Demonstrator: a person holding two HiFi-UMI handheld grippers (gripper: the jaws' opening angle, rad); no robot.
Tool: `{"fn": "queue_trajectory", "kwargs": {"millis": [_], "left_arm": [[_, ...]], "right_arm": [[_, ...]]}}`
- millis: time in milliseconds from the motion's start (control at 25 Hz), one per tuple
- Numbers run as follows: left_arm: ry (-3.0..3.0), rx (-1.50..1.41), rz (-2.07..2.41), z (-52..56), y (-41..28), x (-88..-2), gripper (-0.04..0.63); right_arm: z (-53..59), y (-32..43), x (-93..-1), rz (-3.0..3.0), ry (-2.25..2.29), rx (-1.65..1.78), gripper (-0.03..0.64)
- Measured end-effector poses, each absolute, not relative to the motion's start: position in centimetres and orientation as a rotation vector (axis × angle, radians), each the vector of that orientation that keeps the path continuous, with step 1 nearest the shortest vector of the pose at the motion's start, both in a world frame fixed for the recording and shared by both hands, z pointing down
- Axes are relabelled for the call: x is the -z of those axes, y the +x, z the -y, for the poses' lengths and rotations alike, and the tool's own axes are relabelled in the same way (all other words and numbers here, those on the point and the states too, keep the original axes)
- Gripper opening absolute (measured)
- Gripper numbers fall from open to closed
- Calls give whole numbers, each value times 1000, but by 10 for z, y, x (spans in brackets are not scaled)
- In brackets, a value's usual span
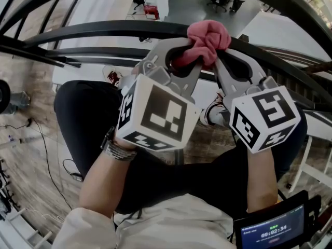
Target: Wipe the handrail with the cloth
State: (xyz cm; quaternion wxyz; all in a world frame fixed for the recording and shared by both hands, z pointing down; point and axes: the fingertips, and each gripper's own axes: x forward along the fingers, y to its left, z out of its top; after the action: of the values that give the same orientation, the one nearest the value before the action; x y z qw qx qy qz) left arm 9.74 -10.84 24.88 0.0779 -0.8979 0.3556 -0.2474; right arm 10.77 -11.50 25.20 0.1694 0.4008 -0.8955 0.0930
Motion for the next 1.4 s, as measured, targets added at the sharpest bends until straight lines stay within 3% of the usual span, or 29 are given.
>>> {"fn": "queue_trajectory", "kwargs": {"millis": [1400], "left_arm": [[-2772, 519, -1209, 130, 94, -227, 29]], "right_arm": [[124, 109, -226, 2646, 1250, -210, 2]]}}
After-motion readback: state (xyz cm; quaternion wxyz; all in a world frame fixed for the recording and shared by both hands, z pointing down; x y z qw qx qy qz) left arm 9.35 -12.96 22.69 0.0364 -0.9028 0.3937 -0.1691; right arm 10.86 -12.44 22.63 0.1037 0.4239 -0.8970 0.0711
